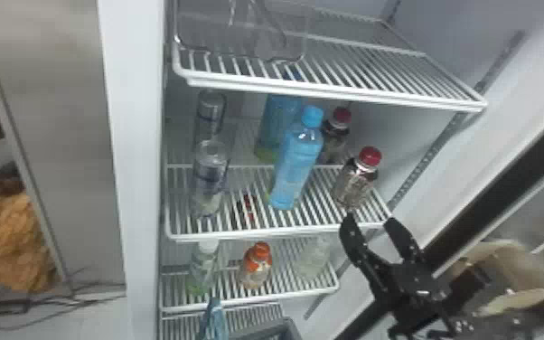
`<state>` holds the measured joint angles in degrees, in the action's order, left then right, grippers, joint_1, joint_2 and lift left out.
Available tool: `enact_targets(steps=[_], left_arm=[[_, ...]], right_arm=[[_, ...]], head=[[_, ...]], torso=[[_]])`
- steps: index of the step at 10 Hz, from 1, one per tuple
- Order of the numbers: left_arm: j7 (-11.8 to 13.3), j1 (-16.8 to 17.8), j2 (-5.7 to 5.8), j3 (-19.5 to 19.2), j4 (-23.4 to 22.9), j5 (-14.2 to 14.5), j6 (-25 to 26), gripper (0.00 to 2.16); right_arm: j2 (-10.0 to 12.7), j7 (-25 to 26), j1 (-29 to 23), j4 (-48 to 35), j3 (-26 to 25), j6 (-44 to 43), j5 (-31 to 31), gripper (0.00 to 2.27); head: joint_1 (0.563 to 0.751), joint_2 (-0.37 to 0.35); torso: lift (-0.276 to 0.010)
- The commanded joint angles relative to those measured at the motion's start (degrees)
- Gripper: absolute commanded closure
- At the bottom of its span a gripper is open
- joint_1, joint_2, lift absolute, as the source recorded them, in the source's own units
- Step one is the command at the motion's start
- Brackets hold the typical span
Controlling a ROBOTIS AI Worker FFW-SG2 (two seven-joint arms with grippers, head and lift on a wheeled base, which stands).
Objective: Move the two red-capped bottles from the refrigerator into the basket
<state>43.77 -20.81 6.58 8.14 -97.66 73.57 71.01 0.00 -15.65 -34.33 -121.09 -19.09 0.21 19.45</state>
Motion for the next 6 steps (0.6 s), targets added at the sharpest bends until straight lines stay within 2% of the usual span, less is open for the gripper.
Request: enact_targets(steps=[1,6], left_arm=[[0.0,0.0,0.19,0.0,0.0,0.1,-0.1,1.2],[0.0,0.6,0.28,0.1,0.0,0.1,-0.3,1.2]], right_arm=[[0.1,0.0,2.4,0.8,-0.6,1.3,-1.2,0.22],[-0.7,0.8,9.4,4.4,-1.1,5.1,-3.3,0.22]], head=[[0.695,-0.35],[0.695,-0.35]], torso=[[0.0],[0.0]])
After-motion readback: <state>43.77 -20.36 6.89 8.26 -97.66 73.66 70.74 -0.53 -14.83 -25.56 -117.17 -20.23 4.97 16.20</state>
